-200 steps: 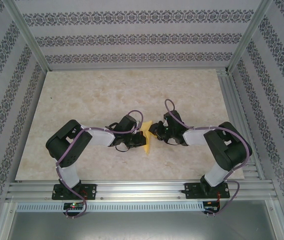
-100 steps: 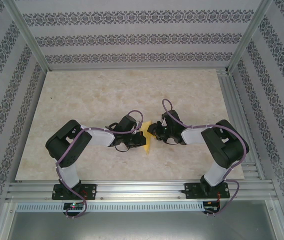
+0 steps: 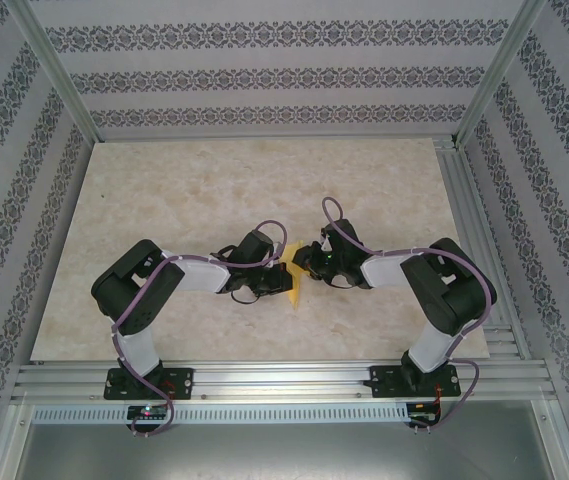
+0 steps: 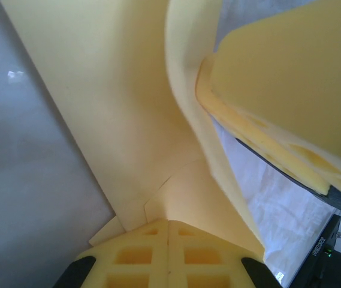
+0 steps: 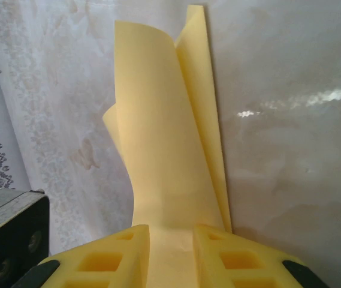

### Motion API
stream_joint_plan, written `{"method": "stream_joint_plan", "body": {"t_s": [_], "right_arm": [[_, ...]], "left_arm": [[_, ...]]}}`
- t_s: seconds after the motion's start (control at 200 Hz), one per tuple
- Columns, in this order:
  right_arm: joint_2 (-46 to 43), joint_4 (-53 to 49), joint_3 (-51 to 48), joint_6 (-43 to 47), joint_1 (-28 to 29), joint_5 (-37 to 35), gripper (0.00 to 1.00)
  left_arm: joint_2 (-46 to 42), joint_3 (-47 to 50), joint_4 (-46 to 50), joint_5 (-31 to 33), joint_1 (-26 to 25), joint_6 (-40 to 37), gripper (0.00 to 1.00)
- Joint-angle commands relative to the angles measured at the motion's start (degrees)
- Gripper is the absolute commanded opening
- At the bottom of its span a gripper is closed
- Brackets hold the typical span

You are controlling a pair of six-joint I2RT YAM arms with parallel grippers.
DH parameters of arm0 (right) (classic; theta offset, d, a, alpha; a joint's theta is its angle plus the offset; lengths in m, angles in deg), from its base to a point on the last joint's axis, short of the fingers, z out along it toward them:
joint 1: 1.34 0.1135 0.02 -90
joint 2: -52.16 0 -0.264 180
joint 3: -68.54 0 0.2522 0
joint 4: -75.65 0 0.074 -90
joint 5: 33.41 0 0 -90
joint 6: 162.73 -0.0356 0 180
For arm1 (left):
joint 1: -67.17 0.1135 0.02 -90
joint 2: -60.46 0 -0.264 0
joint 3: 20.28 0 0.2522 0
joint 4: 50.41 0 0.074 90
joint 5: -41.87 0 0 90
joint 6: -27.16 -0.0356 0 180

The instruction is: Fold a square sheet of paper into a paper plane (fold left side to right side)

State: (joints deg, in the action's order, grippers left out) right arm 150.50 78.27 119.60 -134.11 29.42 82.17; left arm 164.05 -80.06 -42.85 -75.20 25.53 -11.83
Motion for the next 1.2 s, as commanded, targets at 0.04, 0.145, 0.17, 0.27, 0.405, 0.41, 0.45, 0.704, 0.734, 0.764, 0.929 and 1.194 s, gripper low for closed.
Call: {"method": "stream_joint_plan", "body": {"t_s": [0.04, 0.145, 0.17, 0.27, 0.405, 0.41, 0.45, 0.704, 0.734, 0.764, 0.929, 1.194], "right_arm": [[0.93, 0.80, 1.11, 1.55, 0.70, -0.72, 0.26], [0.40, -0.78, 1.19, 2.08, 0.69, -1.89, 0.27], [0.43, -0.90, 1.24, 2.27, 0.67, -1.99, 0.27], [1.03, -1.52, 1.71, 2.50, 0.66, -1.96, 0.27], [0.99, -1.69, 1.41, 2.12, 0.61, -2.89, 0.27], [0.94, -1.70, 1.39, 2.09, 0.61, -2.90, 0.27], [0.74, -2.00, 1.44, 2.07, 0.61, -3.31, 0.27], [1.45, -4.23, 1.81, 2.04, 0.70, -4.42, 0.28], [1.58, -4.62, 1.72, 1.92, 0.70, -4.53, 0.28], [1.67, -4.94, 1.78, 1.92, 0.70, -4.58, 0.28], [1.93, -6.27, 2.07, 2.11, 0.75, -4.84, 0.28], [2.30, -6.51, 2.60, 2.87, 1.39, -4.06, 0.28]], "left_arm": [[0.30, 1.76, 3.69, 3.39, 0.35, -1.83, 0.00], [0.23, 1.58, 3.85, 3.34, 0.38, -1.91, 0.00], [0.25, 1.51, 3.90, 3.32, 0.42, -1.94, 0.00], [0.27, 1.37, 4.06, 3.30, 0.39, -2.04, 0.00], [0.18, 1.24, 4.21, 3.30, 0.39, -2.12, 0.00], [0.19, 1.26, 4.19, 3.27, 0.41, -2.09, 0.00], [0.21, 1.27, 4.34, 3.29, 0.32, -2.09, 0.00], [-0.63, 1.30, 4.20, 3.24, 0.43, -2.13, 0.00], [-1.16, 1.52, 4.03, 3.23, 0.42, -2.12, 0.00], [-1.64, 1.51, 4.20, 3.31, 0.43, -2.09, 0.00], [-6.20, 1.94, 6.63, 4.33, 0.52, -2.74, 0.00], [-15.47, 4.91, 8.90, 5.76, 0.60, -2.51, 0.00]]}}
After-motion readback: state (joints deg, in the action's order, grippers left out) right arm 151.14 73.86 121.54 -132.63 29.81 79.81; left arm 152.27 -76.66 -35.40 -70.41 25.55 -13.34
